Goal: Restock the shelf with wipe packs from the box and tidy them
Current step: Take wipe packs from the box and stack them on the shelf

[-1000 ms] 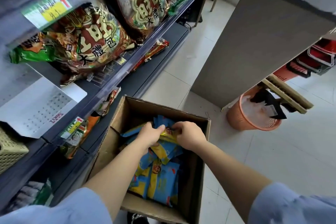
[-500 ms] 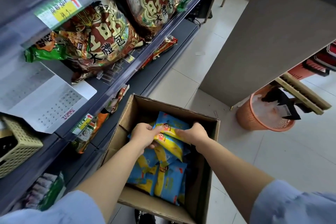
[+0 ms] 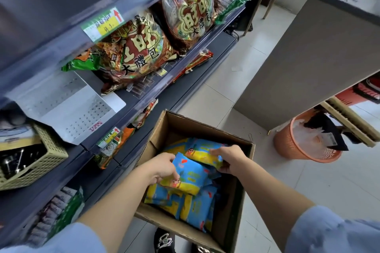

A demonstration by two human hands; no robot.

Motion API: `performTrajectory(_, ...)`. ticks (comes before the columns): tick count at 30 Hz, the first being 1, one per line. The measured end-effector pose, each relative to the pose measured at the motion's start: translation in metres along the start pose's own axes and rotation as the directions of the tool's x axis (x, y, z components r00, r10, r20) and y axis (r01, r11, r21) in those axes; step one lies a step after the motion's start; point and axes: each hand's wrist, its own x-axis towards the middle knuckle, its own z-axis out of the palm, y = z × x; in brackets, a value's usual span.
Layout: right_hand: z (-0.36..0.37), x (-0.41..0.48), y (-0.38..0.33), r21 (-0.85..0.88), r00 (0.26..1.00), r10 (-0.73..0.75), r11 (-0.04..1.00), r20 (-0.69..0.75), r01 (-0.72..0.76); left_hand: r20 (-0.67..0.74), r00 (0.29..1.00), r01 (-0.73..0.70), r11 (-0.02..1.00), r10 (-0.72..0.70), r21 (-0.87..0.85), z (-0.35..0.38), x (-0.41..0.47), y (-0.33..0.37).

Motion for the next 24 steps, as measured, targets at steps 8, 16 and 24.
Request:
performTrajectory(8, 0.008, -0.045, -0.017, -0.35, 0.901, -0.422, 0.862, -0.098, 0.366, -0.216, 0.962, -0.138, 0.98, 0.166, 0.141, -0.019, -0.063, 0.008)
performTrajectory(16, 0.015, -0.117, -0.063, -0.529, 0.761, -0.645, 0.625, 0.064, 0.574, -0.461, 0.843, -0.168, 0.949, 0.278, 0.265, -0.044, -0.143, 0.012)
performTrajectory(24, 0.031, -0.191, -0.105, -0.582, 0.598, -0.771, 0.389, 0.218, 0.714, -0.671, 0.685, -0.185, 0.958, 0.284, 0.218, -0.079, -0.229, 0.004)
